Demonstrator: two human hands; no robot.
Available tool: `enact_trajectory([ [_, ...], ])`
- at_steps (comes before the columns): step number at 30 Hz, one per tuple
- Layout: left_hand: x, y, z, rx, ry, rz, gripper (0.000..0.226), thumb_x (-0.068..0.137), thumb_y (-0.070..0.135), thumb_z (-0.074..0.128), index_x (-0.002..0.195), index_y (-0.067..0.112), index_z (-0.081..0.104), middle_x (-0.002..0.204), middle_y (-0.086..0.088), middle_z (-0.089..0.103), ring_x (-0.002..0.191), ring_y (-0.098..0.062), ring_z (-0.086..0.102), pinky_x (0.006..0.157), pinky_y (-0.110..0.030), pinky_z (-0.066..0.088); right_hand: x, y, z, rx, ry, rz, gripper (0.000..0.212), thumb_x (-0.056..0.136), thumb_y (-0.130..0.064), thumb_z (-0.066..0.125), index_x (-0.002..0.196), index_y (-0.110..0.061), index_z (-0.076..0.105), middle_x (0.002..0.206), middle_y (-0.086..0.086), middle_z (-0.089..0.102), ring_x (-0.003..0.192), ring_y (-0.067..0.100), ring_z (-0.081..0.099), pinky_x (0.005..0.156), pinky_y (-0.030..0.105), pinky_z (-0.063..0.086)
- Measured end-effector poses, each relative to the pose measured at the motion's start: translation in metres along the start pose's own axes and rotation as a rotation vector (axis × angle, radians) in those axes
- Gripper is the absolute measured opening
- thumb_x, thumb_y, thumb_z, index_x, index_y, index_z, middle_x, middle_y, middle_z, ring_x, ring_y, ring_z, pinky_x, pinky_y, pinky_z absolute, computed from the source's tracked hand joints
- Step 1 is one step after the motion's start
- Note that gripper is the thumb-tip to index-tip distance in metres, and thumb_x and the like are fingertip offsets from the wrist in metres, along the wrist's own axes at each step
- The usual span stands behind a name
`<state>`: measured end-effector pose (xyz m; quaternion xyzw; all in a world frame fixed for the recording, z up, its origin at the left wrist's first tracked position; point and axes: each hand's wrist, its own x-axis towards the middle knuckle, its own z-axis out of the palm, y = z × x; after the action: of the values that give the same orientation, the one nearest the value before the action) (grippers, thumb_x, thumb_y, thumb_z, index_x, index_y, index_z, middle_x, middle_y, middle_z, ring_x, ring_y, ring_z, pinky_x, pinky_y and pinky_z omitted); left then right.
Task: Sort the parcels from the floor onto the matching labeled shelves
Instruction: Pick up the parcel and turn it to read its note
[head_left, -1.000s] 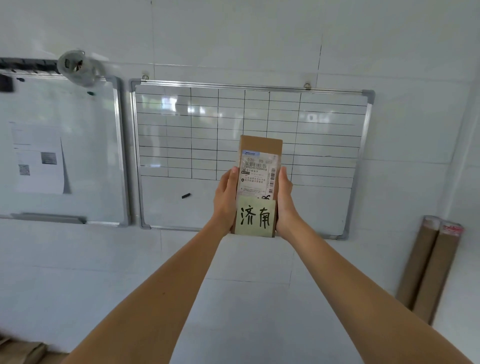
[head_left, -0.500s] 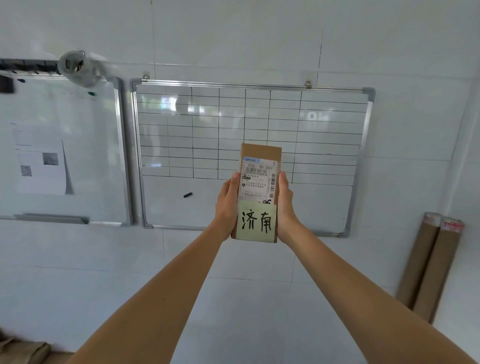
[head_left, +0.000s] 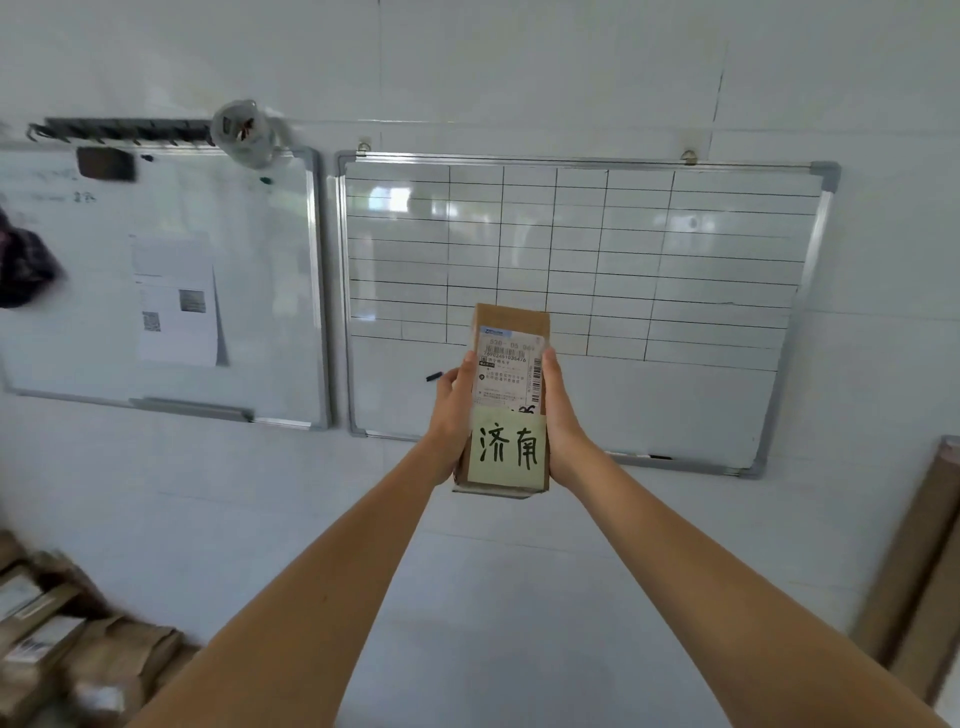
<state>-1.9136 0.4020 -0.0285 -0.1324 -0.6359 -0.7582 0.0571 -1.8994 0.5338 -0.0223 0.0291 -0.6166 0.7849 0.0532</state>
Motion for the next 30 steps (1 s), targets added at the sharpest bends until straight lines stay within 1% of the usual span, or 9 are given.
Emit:
enact_trajectory([
  [5, -0.006, 0.009, -0.050, 0.025, 0.076, 0.026, 0.107, 0.064, 0.091, 0.049, 0.137, 0.013, 0.045, 0.116, -0.014, 0.070, 0.099, -0.028, 0.072, 0.085, -0.047, 0.060, 0.001, 0.018, 0.048, 0.030, -0.059, -0.009, 0.070, 0.089, -0.076, 0.042, 0.120, -0.021, 0.071, 0.115, 0.018, 0.075, 0.108, 0.042, 0.071, 0.098, 0.060, 0.053],
  [9, -0.015, 0.015, -0.087, 0.053, 0.137, 0.008, 0.108, 0.063, 0.090, 0.053, 0.139, 0.014, 0.044, 0.114, -0.013, 0.071, 0.098, -0.028, 0.073, 0.085, -0.049, 0.060, 0.002, 0.035, 0.082, 0.072, -0.121, -0.002, 0.076, 0.079, -0.080, 0.049, 0.122, -0.021, 0.071, 0.115, 0.017, 0.075, 0.107, 0.041, 0.071, 0.099, 0.061, 0.053],
  [11, -0.024, 0.015, -0.102, 0.063, 0.174, -0.001, 0.109, 0.060, 0.089, 0.058, 0.138, 0.013, 0.047, 0.113, -0.013, 0.072, 0.095, -0.028, 0.074, 0.080, -0.046, 0.061, 0.002, 0.042, 0.096, 0.082, -0.152, 0.016, 0.077, 0.076, -0.080, 0.051, 0.121, -0.021, 0.072, 0.115, 0.017, 0.075, 0.107, 0.041, 0.071, 0.099, 0.061, 0.053],
  [14, -0.039, 0.014, -0.122, 0.071, 0.247, -0.001, 0.107, 0.059, 0.089, 0.058, 0.134, 0.014, 0.050, 0.110, -0.012, 0.073, 0.092, -0.025, 0.075, 0.069, -0.035, 0.061, 0.002, 0.052, 0.113, 0.060, -0.223, 0.041, 0.075, 0.079, -0.080, 0.051, 0.118, -0.020, 0.073, 0.113, 0.017, 0.076, 0.106, 0.040, 0.072, 0.098, 0.059, 0.054],
  [16, -0.048, 0.012, -0.133, 0.077, 0.303, 0.006, 0.102, 0.063, 0.087, 0.056, 0.134, 0.015, 0.051, 0.110, -0.010, 0.073, 0.092, -0.024, 0.075, 0.070, -0.036, 0.062, 0.000, 0.056, 0.123, 0.031, -0.277, 0.043, 0.074, 0.080, -0.080, 0.049, 0.119, -0.021, 0.073, 0.113, 0.016, 0.076, 0.105, 0.039, 0.072, 0.097, 0.058, 0.055],
  [18, -0.055, 0.013, -0.143, 0.098, 0.358, 0.004, 0.097, 0.065, 0.086, 0.055, 0.133, 0.017, 0.052, 0.108, -0.008, 0.074, 0.091, -0.024, 0.075, 0.075, -0.041, 0.062, -0.003, 0.060, 0.133, 0.023, -0.338, 0.053, 0.080, 0.076, -0.083, 0.050, 0.121, -0.021, 0.072, 0.115, 0.018, 0.075, 0.108, 0.041, 0.071, 0.099, 0.060, 0.053],
  [20, -0.061, 0.016, -0.149, 0.117, 0.419, 0.000, 0.092, 0.066, 0.085, 0.056, 0.131, 0.019, 0.054, 0.107, -0.007, 0.075, 0.091, -0.023, 0.075, 0.075, -0.041, 0.062, -0.006, 0.062, 0.142, 0.015, -0.396, 0.049, 0.085, 0.074, -0.085, 0.049, 0.123, -0.019, 0.071, 0.118, 0.020, 0.073, 0.111, 0.044, 0.069, 0.101, 0.063, 0.050],
  [25, -0.074, 0.024, -0.152, 0.180, 0.553, 0.019, 0.084, 0.071, 0.081, 0.054, 0.128, 0.020, 0.055, 0.106, -0.005, 0.075, 0.088, -0.021, 0.075, 0.060, -0.029, 0.058, -0.001, 0.065, 0.151, 0.030, -0.543, 0.041, 0.084, 0.081, -0.084, 0.047, 0.131, -0.019, 0.066, 0.126, 0.022, 0.069, 0.117, 0.044, 0.065, 0.103, 0.065, 0.048],
  [30, -0.094, 0.028, -0.135, 0.240, 0.733, 0.039, 0.066, 0.086, 0.070, 0.050, 0.125, 0.017, 0.054, 0.099, -0.004, 0.074, 0.078, -0.016, 0.073, 0.050, -0.021, 0.052, 0.005, 0.068, 0.148, 0.126, -0.755, 0.100, 0.073, 0.098, -0.068, 0.035, 0.137, -0.012, 0.061, 0.132, 0.027, 0.063, 0.121, 0.046, 0.061, 0.106, 0.062, 0.046],
])
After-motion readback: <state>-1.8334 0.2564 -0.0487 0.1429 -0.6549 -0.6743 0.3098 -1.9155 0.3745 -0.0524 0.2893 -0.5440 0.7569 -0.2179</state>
